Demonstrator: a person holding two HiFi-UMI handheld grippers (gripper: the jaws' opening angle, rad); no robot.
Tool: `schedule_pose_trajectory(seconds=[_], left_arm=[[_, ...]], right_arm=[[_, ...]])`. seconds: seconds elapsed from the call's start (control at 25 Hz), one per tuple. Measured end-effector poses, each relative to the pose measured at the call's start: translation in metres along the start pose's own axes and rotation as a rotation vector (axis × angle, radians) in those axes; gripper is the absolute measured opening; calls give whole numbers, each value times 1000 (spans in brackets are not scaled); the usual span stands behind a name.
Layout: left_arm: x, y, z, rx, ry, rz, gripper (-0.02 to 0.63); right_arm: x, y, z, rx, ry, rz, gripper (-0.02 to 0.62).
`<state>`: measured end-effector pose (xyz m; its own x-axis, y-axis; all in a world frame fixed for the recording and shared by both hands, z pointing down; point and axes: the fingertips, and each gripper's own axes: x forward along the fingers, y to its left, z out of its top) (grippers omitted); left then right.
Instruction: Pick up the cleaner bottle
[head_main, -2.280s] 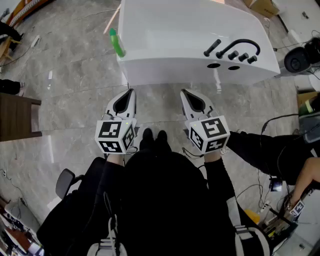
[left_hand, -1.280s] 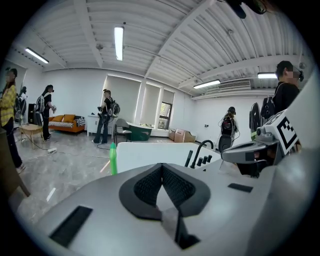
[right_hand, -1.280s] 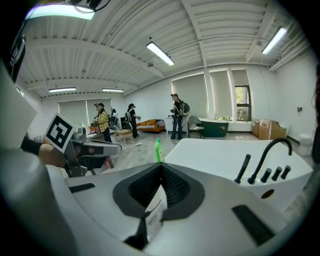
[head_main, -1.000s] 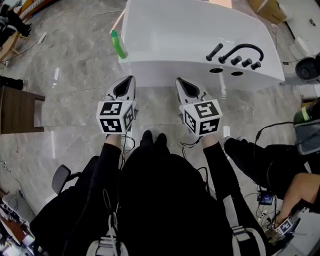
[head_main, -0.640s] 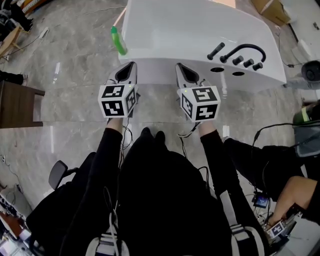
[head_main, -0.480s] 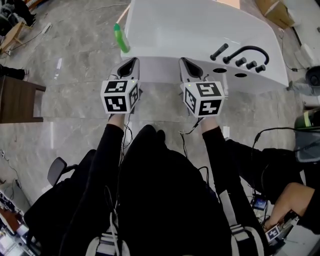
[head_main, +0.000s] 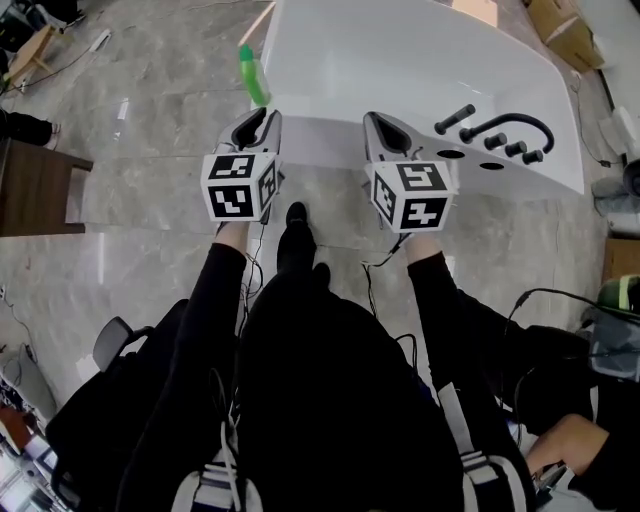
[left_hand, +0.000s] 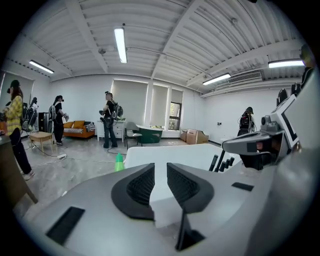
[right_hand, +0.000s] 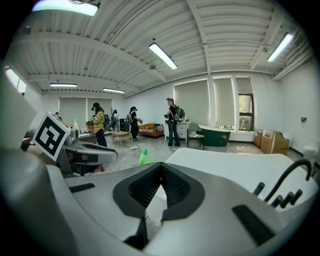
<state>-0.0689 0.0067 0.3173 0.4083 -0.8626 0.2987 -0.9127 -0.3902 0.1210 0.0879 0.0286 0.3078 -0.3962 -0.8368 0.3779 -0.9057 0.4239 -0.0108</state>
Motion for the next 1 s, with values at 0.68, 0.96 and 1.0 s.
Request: schedule_pose_trajectory(seconds=[0.68,0.96,1.0], left_arm=[[101,97,-36,-27,168,111,247],[135,130,-70,-49,269,179,265],[140,133,-74,-53,283,183,265]], right_arm=[[137,-16,-10,9,132,40,2],[177,-26,-17,25,185,40,2],[182,-28,-18,26,191,41,2]])
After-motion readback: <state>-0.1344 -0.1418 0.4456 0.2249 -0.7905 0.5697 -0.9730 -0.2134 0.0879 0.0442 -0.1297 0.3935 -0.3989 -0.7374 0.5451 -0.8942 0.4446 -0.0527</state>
